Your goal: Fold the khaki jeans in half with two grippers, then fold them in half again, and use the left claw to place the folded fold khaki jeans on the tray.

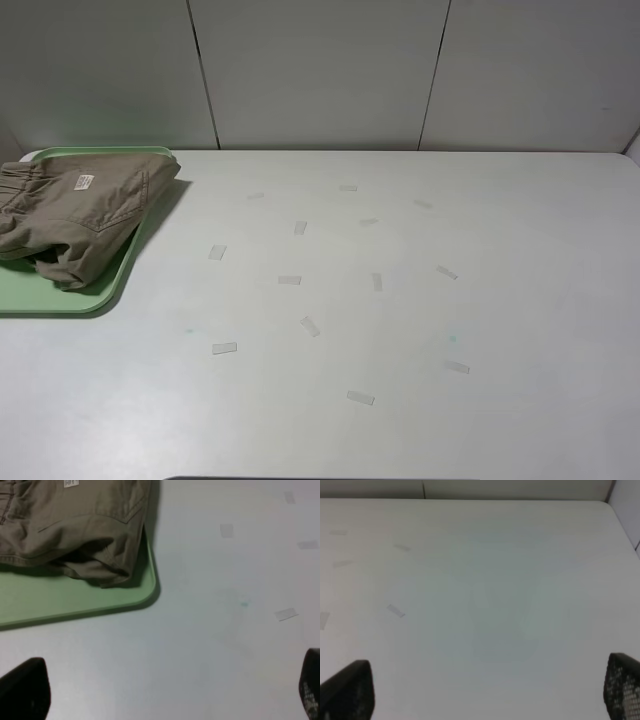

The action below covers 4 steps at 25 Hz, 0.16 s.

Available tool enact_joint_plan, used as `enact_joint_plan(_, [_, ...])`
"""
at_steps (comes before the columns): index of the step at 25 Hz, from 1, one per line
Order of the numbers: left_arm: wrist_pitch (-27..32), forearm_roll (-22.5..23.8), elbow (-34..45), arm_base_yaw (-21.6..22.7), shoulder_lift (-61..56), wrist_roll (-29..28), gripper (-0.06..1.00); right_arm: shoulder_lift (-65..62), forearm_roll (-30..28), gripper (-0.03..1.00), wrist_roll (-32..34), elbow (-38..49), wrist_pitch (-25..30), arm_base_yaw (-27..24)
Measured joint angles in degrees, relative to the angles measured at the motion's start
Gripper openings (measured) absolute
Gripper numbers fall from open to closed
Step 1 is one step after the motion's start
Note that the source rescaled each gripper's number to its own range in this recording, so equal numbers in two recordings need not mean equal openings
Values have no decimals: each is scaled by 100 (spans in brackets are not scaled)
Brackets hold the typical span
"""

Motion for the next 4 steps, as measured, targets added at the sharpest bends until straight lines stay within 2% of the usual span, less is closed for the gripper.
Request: enact_joint_plan(4, [0, 0, 0, 0, 0, 0, 100, 0, 0, 100, 5, 0, 0, 0])
